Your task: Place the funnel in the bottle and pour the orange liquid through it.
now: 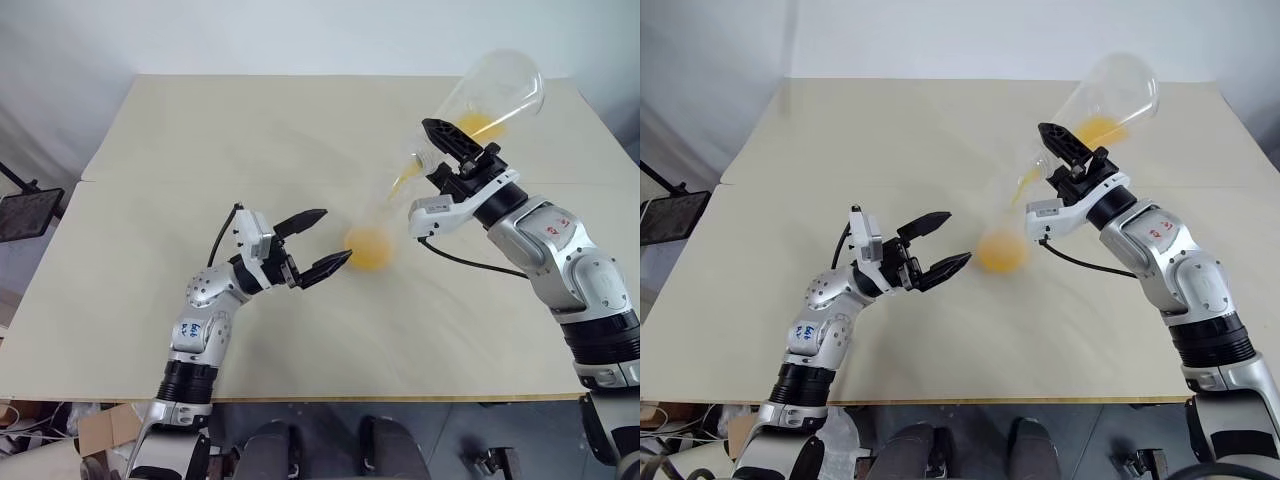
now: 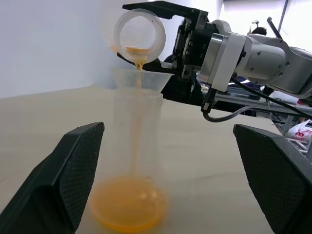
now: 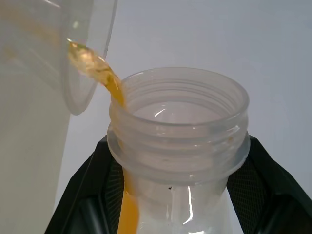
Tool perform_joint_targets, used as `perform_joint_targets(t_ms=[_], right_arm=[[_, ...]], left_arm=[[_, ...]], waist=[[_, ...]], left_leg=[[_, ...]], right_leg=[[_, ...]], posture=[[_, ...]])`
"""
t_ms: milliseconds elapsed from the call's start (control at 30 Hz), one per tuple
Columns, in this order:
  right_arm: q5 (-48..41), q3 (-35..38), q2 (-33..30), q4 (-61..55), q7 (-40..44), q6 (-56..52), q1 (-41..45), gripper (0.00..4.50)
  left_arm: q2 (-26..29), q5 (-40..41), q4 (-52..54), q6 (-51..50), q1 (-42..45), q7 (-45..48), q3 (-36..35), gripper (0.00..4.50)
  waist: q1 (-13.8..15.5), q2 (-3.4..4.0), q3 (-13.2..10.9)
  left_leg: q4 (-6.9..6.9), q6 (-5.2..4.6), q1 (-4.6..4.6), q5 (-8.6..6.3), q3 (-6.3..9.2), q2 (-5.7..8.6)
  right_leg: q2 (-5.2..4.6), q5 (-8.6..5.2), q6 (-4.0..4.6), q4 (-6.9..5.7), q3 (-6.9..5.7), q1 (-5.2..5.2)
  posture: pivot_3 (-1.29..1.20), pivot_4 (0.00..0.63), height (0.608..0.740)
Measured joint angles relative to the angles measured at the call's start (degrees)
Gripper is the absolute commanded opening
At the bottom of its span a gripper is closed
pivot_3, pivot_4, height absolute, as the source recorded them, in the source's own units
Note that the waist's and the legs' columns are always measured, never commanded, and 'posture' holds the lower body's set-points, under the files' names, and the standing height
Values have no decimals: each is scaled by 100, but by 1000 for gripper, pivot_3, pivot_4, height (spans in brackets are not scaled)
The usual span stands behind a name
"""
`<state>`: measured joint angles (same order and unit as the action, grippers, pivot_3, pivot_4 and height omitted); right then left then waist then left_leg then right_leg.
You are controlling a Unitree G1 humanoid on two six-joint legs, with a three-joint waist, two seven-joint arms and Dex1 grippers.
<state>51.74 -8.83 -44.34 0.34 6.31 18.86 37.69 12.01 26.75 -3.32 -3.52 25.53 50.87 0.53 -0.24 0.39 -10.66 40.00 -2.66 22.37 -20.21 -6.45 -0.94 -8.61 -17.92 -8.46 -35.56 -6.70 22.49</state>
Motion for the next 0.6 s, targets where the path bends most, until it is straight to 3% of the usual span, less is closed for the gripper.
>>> perform_joint_targets(t_ms=[600], right_arm=[[266,0,-8,3,-218,28,36,2446]], left_arm=[[-72,-15,-3,114,2,-41,10,4500]], waist=[[0,0,0]], left_leg=[[0,0,0,0,0,0]], right_leg=[[0,0,0,0,0,0]], posture=[[0,150,740]])
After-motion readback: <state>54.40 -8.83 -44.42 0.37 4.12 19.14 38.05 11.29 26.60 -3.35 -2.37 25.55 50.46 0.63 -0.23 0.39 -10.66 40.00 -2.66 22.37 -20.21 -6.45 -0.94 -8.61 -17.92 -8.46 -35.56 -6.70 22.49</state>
